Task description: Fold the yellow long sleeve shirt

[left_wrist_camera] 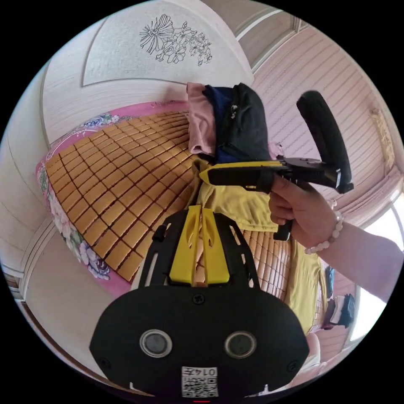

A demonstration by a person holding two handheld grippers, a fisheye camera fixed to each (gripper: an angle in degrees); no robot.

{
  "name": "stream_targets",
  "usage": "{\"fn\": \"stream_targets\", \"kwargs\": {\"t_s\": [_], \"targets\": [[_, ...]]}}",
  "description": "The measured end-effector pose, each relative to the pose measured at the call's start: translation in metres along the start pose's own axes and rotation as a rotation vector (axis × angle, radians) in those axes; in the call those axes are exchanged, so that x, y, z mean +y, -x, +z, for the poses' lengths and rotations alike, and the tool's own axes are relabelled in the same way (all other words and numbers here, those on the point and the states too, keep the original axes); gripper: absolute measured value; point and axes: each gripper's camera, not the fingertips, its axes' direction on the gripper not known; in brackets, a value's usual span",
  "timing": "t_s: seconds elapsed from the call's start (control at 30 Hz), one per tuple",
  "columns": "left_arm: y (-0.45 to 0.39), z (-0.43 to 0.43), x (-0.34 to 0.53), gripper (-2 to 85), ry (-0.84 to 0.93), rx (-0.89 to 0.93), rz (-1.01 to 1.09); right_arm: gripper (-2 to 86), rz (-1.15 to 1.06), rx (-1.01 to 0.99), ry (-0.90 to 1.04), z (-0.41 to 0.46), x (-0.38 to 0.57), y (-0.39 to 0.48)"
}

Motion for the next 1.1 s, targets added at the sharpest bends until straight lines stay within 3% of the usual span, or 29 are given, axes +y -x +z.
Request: {"fn": "stream_targets", "kwargs": {"t_s": [0.1,0.3,0.37,0.5,0.6,0.7,0.77,0.93,1.1], "targets": [[-0.041,-0.024,0.0,-1.0,-0.191,0.221,0.073,1.2,0.065,0.004,-0.17,-0.088,0.045,-0.029],[-0.185,-0.039,0.021,-1.0,-0.244,0.736,0.375,1.0,0.132,0.078,-0.492,-0.296,0.229,-0.049],[-0.246,-0.041,0.04,-1.0,-0.198,0.836,0.501,1.2,0.227,0.163,-0.545,-0.353,0.328,-0.032],[-0.386,-0.026,0.123,-1.0,0.025,0.963,0.805,1.7,0.442,0.341,-0.512,-0.384,0.47,0.005],[-0.453,0.021,0.203,-1.0,0.312,0.995,0.898,2.8,0.73,0.317,-0.389,-0.357,0.572,0.008],[-0.471,0.071,0.269,-1.0,0.578,1.016,0.853,4.3,0.943,0.239,-0.219,-0.317,0.645,-0.001],[-0.472,0.086,0.291,-1.0,0.656,0.983,0.838,5.2,1.031,0.212,-0.191,-0.305,0.678,-0.006],[-0.46,0.109,0.295,-1.0,0.616,0.738,0.839,5.8,1.025,0.154,-0.287,-0.311,0.693,-0.033],[-0.456,0.142,0.252,-0.9,0.408,0.424,0.857,6.3,0.834,0.186,-0.306,-0.321,0.652,-0.091]]}}
